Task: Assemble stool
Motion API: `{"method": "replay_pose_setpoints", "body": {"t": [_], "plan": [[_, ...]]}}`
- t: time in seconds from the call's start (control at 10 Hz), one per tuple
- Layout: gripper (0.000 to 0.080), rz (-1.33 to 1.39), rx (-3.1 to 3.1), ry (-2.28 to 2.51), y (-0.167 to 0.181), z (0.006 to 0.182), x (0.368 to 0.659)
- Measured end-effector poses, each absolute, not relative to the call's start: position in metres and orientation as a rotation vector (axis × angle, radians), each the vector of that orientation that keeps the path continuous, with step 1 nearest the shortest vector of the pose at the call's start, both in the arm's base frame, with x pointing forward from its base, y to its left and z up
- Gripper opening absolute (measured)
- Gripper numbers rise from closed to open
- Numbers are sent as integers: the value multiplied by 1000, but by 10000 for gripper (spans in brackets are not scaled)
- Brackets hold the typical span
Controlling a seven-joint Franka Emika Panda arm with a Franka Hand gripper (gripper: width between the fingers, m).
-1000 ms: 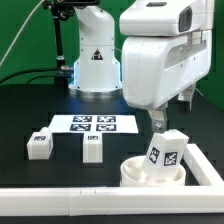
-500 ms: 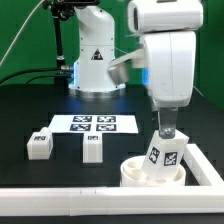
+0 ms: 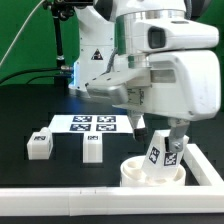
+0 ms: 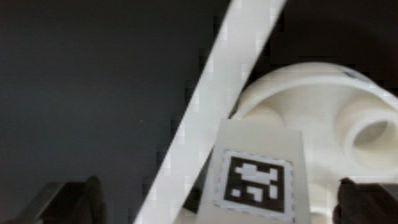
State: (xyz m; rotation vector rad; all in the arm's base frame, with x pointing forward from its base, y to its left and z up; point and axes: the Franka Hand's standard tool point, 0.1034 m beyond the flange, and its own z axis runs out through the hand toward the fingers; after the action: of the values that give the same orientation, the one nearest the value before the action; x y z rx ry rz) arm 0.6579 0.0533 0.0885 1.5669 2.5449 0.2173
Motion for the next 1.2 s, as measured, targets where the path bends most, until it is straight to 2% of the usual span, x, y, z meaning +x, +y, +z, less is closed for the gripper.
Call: {"method": "replay_pose_setpoints", "body": {"t": [0.2, 0.7, 1.0, 1.2], "plan": [[649, 220, 1387, 2577, 60, 88, 662], [649, 225, 1444, 2546, 57, 87, 660], [649, 295, 1684, 2330, 85, 83, 652], [649, 285, 1684, 2328, 80, 80, 652]]}}
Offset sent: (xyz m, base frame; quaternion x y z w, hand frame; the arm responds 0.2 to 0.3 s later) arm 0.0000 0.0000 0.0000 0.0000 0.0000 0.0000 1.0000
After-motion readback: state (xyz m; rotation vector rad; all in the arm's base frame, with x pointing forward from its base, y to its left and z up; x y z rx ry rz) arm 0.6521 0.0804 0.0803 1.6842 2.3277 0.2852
